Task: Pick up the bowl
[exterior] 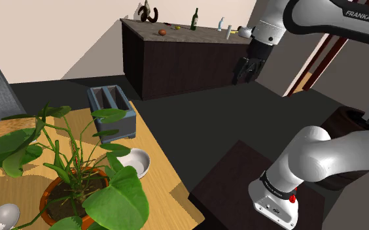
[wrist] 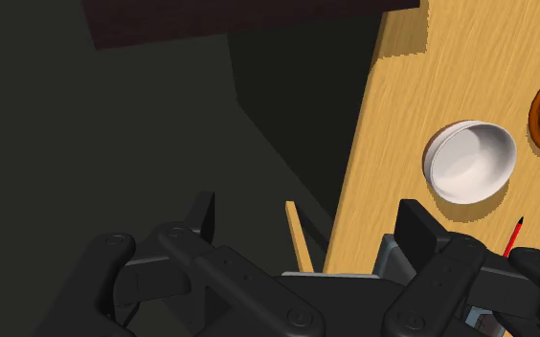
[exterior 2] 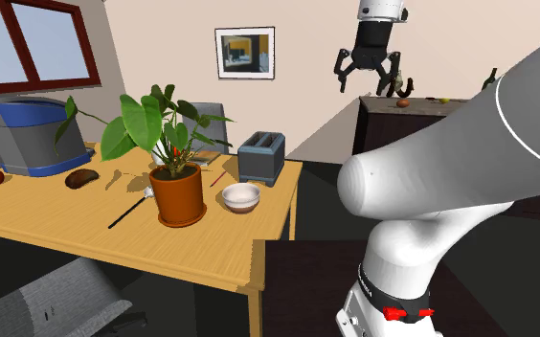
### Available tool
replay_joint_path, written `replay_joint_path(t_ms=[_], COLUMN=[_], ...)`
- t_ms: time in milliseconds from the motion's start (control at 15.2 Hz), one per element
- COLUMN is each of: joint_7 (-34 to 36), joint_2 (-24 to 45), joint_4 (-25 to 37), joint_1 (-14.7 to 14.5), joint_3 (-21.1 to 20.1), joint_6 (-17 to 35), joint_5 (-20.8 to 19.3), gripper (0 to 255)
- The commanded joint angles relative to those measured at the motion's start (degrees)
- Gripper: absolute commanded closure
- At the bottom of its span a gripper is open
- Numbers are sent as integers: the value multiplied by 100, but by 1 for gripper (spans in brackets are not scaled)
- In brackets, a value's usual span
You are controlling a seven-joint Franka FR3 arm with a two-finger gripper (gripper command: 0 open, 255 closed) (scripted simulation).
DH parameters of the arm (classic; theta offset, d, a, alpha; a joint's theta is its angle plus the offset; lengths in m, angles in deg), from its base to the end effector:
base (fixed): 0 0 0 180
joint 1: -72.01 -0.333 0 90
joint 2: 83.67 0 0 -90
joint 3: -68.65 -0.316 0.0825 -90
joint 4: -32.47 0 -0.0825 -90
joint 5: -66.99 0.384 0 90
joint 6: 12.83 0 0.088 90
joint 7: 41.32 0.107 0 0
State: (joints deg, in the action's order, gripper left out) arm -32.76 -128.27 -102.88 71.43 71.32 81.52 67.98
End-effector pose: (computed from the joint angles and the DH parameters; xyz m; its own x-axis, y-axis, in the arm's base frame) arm 0.3164 -0.0140 0.5919 0.9831 -0.1747 0.0540 -0.1715 -0.9834 -0.0587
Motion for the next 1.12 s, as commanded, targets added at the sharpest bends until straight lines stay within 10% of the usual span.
replay_joint_path(t_ms=[0,1056], joint_7=[0,874], joint_2=[0,1668], joint_4=[0,-1332], joint_1=[0,-522], joint_3=[0,-933], joint_6=[0,3176], joint_5=[0,789], gripper=[0,0])
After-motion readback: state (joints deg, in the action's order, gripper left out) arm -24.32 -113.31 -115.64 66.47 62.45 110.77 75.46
